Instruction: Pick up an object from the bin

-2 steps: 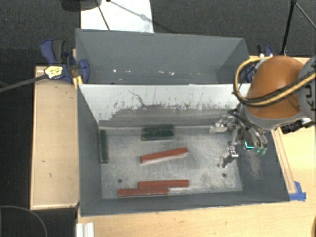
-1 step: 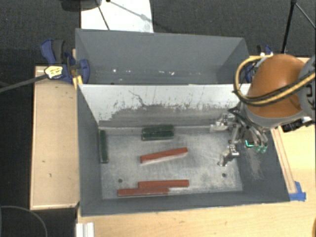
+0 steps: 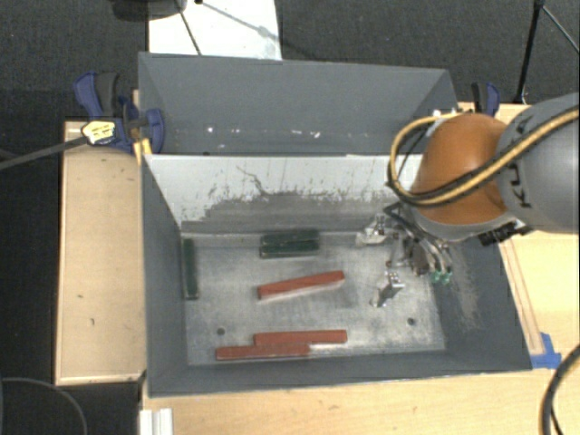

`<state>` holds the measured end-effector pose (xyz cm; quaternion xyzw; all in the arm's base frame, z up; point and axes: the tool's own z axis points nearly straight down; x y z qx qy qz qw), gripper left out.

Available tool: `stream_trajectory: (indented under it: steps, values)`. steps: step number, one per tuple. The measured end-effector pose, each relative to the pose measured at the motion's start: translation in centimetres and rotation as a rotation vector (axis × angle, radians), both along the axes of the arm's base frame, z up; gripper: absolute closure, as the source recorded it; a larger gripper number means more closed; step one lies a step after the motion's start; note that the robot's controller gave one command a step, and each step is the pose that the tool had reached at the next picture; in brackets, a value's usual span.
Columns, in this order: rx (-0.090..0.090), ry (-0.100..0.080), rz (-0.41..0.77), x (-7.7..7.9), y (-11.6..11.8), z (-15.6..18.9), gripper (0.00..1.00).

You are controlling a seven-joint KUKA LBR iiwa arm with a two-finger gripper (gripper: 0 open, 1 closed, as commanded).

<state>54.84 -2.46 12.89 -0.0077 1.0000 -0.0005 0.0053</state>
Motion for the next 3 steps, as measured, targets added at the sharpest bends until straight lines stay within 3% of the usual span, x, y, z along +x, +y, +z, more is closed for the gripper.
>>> stream_trajectory:
  steps: [1,2,3]
  values:
    - [0.004,-0.01,-0.048,-3.7,6.8,-5.4,1.0]
    - [0.004,-0.01,-0.047,-3.7,6.8,-5.4,1.0]
    - [0.002,0.012,-0.132,-2.9,6.5,14.7,1.0]
